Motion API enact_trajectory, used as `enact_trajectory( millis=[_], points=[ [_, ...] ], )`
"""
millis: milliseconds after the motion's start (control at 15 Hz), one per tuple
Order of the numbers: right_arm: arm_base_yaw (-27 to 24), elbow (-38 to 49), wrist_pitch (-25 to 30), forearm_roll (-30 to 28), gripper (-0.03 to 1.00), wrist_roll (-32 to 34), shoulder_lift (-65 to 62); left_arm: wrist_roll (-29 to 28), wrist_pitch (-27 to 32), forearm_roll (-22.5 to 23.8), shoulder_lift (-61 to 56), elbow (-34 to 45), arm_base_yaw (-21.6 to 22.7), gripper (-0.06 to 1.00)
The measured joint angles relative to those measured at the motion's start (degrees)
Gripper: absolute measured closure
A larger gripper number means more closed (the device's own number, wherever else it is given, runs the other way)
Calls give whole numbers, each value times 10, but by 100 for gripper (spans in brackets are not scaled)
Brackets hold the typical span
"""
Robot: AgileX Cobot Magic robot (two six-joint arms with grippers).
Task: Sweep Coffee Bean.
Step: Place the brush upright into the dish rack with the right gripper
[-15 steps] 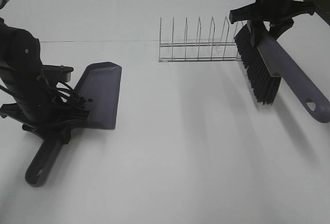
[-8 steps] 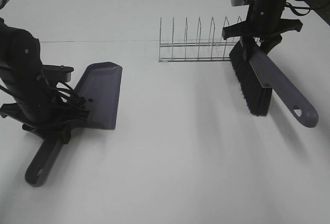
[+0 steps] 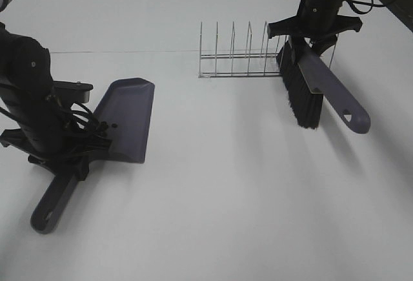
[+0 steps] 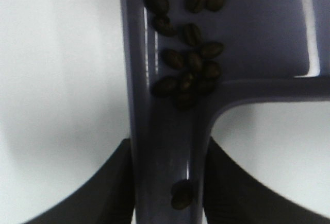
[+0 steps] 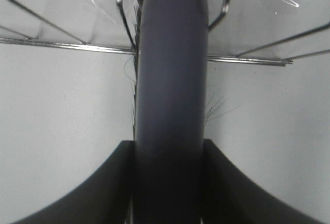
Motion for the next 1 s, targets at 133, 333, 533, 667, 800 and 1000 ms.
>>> enact_trajectory(
  millis=[133,333,533,667,800,1000],
  points=[
    [0,-10,-2,-1,65,4,6,1,0,0,0,0,0,59],
    [1,-10,-5,-7,65,18,6,1,0,0,0,0,0,59],
    [3,-10,-30,-18,65,31,8,1,0,0,0,0,0,59],
    [3,-10,-48,-19,65,34,11,2,0,0,0,0,0,59],
    [3,-11,-65,-24,65,48,11,2,0,0,0,0,0,59],
    [3,-11,-108,-37,66,65,11,2,0,0,0,0,0,59]
  ],
)
